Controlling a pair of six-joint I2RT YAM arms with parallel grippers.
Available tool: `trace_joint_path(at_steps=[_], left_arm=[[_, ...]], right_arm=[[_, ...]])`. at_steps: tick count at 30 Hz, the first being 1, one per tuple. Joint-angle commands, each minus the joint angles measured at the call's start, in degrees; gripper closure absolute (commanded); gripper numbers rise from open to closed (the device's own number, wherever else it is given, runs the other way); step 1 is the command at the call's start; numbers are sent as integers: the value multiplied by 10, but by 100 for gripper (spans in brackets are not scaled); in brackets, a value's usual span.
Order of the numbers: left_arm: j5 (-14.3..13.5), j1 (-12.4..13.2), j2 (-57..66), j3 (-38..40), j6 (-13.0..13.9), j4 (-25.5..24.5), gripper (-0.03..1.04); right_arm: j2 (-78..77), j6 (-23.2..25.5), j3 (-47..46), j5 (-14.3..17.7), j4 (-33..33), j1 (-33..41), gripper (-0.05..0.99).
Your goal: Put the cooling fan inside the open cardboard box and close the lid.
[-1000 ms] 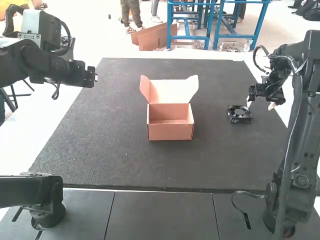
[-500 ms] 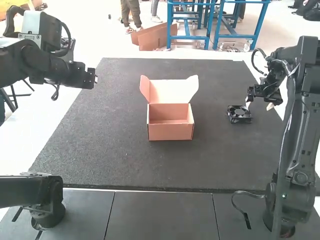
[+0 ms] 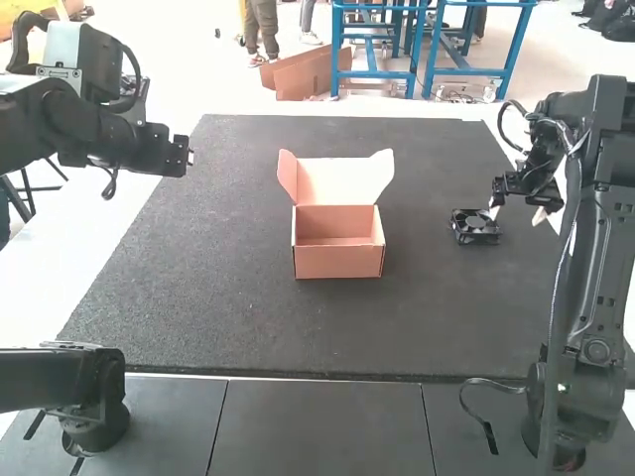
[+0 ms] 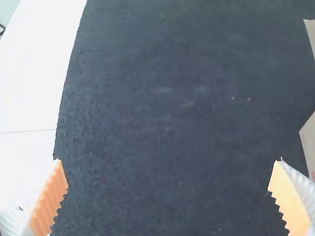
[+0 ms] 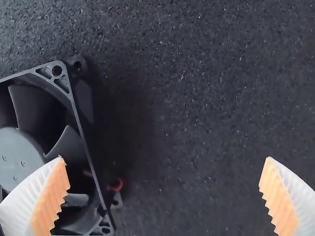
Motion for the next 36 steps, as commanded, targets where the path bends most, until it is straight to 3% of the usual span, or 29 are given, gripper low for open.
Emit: trace_joint_path(at_steps=[1,16,18,23,24,27,36], left_arm=[[3,4,-4,5,-6,3,4],[3,4,-13,3,-5,-5,4],[3,3,-13,4,-5,-5,4],[3,3,-13,4,-5,-5,4],[3,3,-13,4,-5,-5,4],[3,3,-13,3,-5,-5,4],[3,2,-12,-13,-4,13,4]], right_arm=[[24,6,13,11,-10,-1,4],[44,16,15,13,-12,2,5],[49,23,14,13,-18,1,15],[53,45,5,2,-11,-6,86],[53,45,2,0,-4,-6,95],[52,47,3,-4,-3,-4,95],[-21,69,45,-58,-26,-13,95]])
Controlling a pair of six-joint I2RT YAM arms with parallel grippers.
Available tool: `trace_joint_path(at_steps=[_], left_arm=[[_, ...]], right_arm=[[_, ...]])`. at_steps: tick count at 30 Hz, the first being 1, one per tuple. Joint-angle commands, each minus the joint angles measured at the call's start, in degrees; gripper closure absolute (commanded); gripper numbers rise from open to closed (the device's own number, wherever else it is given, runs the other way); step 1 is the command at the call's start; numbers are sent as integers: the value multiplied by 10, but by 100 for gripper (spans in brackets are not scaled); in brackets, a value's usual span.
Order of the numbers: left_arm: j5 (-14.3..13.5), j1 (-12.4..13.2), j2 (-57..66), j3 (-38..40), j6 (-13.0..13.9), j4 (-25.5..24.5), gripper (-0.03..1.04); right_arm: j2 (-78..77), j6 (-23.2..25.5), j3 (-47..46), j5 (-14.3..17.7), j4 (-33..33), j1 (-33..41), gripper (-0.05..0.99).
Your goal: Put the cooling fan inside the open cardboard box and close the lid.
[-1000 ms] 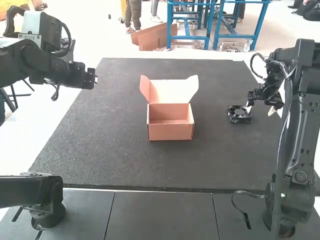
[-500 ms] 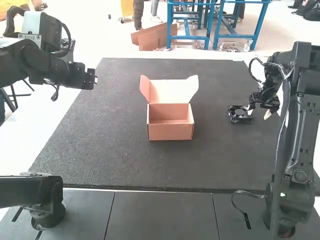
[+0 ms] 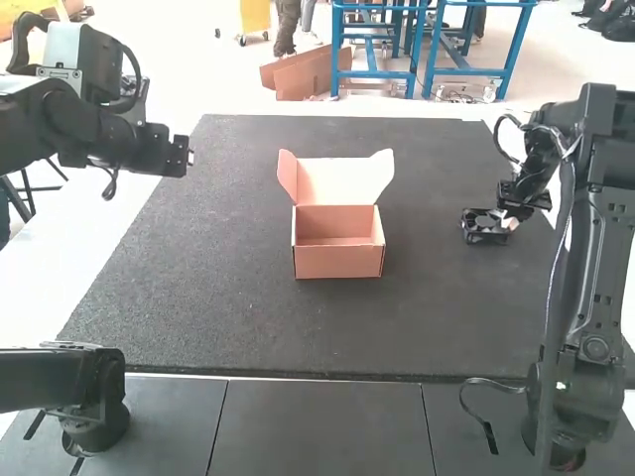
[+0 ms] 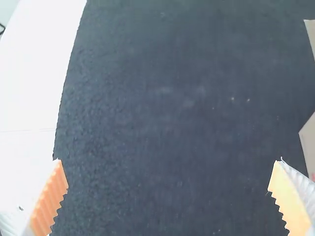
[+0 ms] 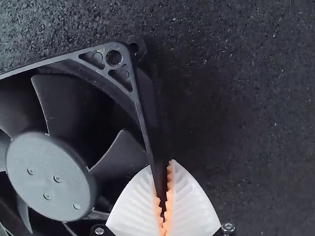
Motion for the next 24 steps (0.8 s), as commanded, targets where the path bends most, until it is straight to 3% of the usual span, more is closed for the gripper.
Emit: trace_joint_path(at_steps=[1,11,15,20,24], left_arm=[[3,0,-11,-14,-2,11,4],[3,-2,-11,-52,0,34,4],[3,-2,-11,-62,3,38,4],[3,-2,-11,-69,8,44,4],[3,-2,-11,-73,8,49,4]], right_arm=[[-75,13,26,-28,-10,-14,95],[-272,15,-49,-102,-97,-7,94],[-355,35,-94,-102,-105,8,94],[-434,99,-137,-105,-105,49,94],[-475,160,-158,-132,-105,112,94]])
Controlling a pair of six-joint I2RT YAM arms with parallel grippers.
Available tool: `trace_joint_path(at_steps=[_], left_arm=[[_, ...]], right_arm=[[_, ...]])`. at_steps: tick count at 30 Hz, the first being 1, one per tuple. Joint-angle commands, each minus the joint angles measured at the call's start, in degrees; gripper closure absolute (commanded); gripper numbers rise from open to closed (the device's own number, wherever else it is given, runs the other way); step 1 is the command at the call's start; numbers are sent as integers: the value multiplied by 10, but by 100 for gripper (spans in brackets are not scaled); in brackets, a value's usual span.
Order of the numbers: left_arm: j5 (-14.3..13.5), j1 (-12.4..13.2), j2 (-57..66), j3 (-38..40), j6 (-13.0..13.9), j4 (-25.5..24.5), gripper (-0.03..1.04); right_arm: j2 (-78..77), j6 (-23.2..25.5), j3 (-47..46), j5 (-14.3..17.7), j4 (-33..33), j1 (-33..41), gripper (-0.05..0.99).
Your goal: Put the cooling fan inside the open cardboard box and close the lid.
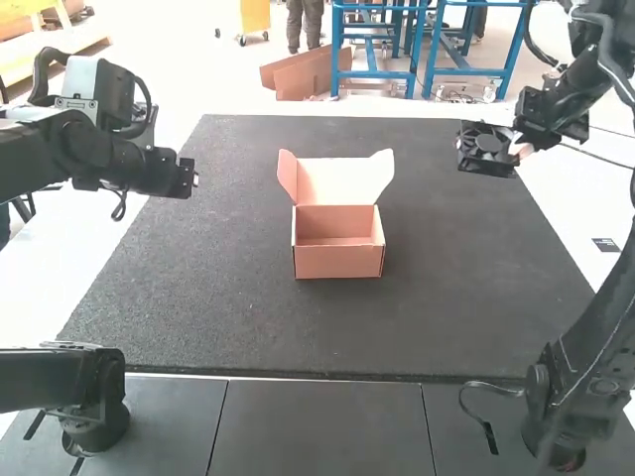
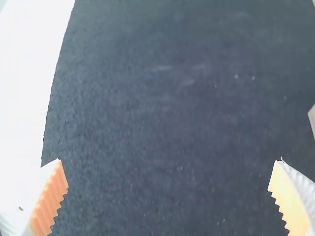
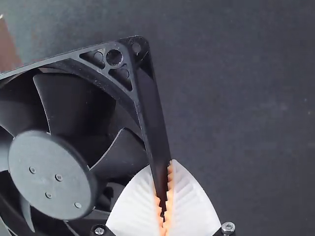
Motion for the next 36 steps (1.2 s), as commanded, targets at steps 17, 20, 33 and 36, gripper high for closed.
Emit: trace_joint_path(at_steps=[17,20,33,36], left_arm=[[9,-2,-11,-3,6,13,4],[9,-2,-11,0,6,14,4],[9,-2,-11,9,5,13,4],[9,-2,-11,12,5,14,4]], right_arm=[[-21,256,-56,-15,66,348,94],[1,255,-64,-14,87,351,94],[127,217,-36,30,125,353,94],[153,212,-25,32,129,353,94]])
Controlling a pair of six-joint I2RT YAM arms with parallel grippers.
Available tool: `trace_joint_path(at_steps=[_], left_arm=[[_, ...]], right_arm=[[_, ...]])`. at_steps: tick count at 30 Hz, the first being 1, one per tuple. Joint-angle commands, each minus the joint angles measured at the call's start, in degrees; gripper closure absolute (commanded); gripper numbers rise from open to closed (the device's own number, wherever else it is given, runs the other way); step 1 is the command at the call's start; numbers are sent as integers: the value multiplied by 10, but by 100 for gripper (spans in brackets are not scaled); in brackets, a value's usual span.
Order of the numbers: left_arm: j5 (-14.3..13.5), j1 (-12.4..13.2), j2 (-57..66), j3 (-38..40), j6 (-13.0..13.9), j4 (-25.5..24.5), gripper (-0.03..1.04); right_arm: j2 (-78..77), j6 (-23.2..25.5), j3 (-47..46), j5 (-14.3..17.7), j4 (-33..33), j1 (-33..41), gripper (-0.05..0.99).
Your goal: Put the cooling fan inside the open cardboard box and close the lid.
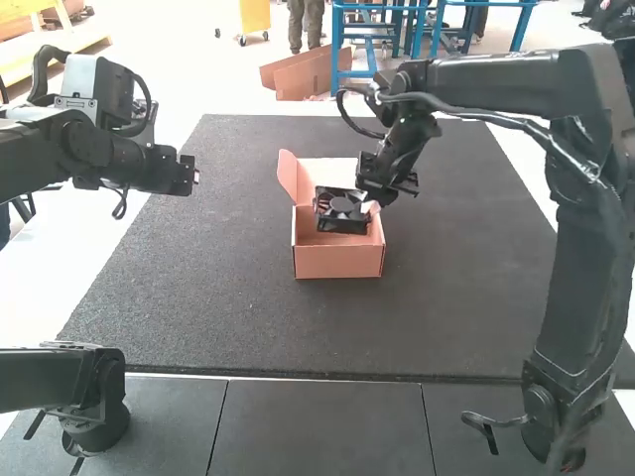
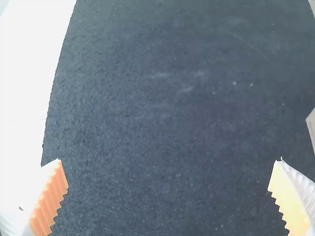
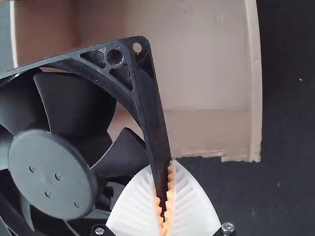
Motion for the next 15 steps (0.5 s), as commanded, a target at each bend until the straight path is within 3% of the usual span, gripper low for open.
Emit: trace_joint_path(at_steps=[1,15], left_arm=[[7,-2,-11,12,5,3,4],[11,-2,-11,14,5,4,4]], right_arm=[[11,-16,35,9,8,4,94],[87,-27,45,36,40,4,94]])
